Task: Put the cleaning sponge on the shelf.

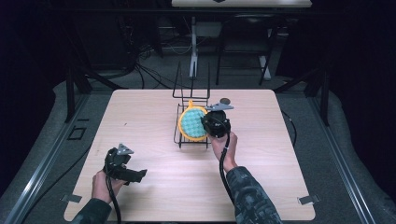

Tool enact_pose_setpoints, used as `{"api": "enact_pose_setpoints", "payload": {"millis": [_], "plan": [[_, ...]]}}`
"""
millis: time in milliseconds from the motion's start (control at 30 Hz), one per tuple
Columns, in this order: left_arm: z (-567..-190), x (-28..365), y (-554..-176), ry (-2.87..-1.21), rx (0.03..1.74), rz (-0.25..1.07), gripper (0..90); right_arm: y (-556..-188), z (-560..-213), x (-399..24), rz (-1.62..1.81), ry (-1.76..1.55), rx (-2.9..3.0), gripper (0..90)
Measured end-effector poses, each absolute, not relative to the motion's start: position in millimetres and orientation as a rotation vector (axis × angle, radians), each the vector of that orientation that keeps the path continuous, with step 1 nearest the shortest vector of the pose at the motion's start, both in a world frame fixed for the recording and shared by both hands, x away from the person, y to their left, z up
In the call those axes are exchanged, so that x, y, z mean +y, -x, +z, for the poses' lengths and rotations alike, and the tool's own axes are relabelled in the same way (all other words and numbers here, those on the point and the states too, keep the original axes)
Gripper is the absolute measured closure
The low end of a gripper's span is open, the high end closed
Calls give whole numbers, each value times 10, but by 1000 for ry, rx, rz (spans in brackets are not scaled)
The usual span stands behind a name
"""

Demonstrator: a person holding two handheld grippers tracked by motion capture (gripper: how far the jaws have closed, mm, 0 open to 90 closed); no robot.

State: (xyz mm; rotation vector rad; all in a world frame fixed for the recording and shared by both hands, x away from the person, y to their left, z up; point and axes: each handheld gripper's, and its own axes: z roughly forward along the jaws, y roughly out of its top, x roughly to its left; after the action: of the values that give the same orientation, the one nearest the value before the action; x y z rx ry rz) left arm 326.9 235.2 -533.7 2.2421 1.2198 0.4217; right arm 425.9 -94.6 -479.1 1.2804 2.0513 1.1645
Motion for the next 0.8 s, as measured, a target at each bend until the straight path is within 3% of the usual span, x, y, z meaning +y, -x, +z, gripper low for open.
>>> {"api": "enact_pose_setpoints", "payload": {"millis": [800], "plan": [[-5332,2349,-3266,-2243,1216,421,11,-4400,-5015,-858,1115,-1375,2029,875]]}}
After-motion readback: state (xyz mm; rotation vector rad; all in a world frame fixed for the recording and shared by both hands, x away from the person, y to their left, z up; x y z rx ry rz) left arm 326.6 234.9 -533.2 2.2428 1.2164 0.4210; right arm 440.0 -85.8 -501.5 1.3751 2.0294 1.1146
